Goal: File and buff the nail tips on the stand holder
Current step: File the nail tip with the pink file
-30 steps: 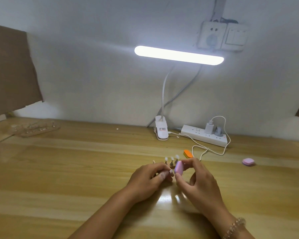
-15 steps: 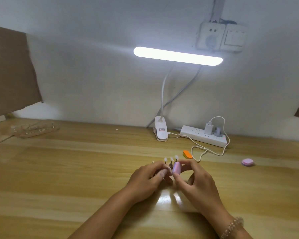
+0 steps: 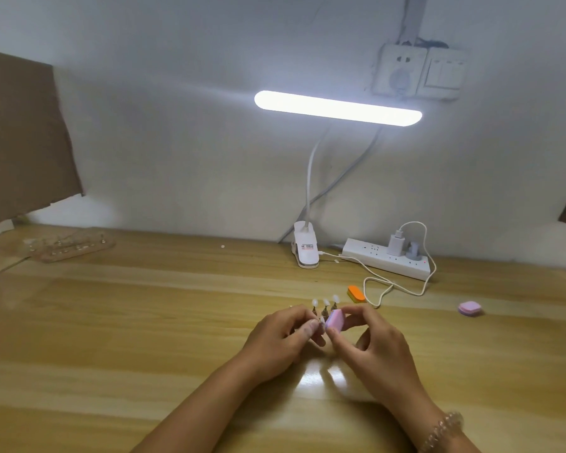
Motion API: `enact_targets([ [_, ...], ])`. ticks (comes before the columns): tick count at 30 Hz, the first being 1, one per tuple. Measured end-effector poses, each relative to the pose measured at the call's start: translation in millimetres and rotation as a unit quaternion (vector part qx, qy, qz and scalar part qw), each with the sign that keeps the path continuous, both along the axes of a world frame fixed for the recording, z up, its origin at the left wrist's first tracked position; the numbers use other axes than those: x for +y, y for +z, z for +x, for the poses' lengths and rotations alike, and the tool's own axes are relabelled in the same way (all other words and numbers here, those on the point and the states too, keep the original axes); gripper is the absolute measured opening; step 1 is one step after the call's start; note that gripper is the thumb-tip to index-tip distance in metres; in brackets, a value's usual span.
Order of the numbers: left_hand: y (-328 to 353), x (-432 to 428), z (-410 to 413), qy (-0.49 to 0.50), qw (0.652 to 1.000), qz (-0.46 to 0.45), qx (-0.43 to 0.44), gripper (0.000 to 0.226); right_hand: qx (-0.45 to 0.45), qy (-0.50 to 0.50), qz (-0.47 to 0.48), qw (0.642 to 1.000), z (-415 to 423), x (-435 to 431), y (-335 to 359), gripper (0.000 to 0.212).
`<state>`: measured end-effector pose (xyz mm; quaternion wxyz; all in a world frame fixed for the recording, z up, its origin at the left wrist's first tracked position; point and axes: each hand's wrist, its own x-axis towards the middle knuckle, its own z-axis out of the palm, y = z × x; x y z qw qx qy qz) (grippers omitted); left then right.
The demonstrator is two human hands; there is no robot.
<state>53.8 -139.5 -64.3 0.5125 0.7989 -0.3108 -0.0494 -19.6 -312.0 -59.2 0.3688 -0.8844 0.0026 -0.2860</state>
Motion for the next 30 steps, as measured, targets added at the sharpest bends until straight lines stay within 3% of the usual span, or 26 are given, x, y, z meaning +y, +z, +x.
enact_targets([
  [10,1.2,1.3,0.7,0.001,1.000,-0.001,-0.003,0.017,0.008,0.019,-0.072,0.997,-3.4,5.7,1.2,0.031],
  [14,1.9,0.2,0.2,0.002,1.000,0.003,0.014,0.016,-0.004,-0.007,-0.033,0.999,-1.3,2.8,2.9,0.031],
  [18,1.6,0.2,1.3,0.025,1.000,0.012,0.003,0.017,0.009,0.029,-0.083,0.996,-4.2,6.8,3.3,0.033],
  [21,2.4,0.3,0.7,0.020,1.000,0.007,0.022,0.018,0.003,-0.006,-0.049,0.999,-1.4,3.5,3.1,0.033],
  [30,2.7,0.3,-0.3,0.021,1.000,0.005,0.013,0.020,0.017,0.012,-0.073,0.997,-4.2,5.9,3.7,0.033],
])
